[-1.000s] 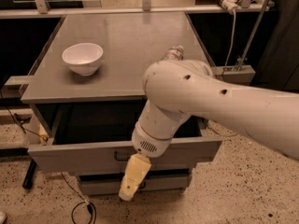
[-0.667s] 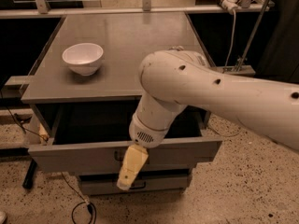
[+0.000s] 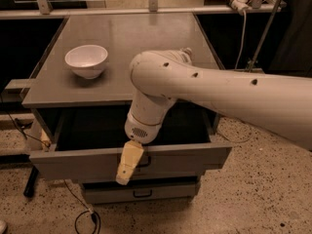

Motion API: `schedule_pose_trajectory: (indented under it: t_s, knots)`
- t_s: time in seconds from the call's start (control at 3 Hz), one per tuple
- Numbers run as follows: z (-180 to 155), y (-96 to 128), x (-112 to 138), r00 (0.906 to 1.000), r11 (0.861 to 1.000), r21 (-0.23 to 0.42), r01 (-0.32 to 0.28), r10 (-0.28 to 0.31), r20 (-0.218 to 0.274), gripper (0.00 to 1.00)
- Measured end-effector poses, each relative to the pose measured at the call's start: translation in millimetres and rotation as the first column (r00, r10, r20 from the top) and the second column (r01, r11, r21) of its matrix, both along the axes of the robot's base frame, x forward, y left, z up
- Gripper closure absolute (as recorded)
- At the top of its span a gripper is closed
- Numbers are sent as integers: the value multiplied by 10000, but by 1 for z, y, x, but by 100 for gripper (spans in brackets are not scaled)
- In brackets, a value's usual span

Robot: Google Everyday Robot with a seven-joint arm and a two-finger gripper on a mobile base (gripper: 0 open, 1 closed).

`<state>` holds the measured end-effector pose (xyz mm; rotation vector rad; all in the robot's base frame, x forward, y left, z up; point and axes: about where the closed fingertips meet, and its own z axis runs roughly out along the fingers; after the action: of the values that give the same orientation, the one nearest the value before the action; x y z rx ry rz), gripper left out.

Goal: Open top drawer

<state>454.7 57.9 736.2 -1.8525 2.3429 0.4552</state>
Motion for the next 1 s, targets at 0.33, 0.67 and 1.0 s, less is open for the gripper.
schedule_pose_trajectory:
  t_s: [0.33, 0.67, 1.0]
  knots:
    - [-24, 5, 2, 9990, 9997, -212, -90, 80, -443, 0]
    - [-58, 1, -6, 9941, 9993, -362, 44, -83, -1086, 0]
    - [-68, -4, -13, 9900, 9991, -391, 160, -213, -1395, 0]
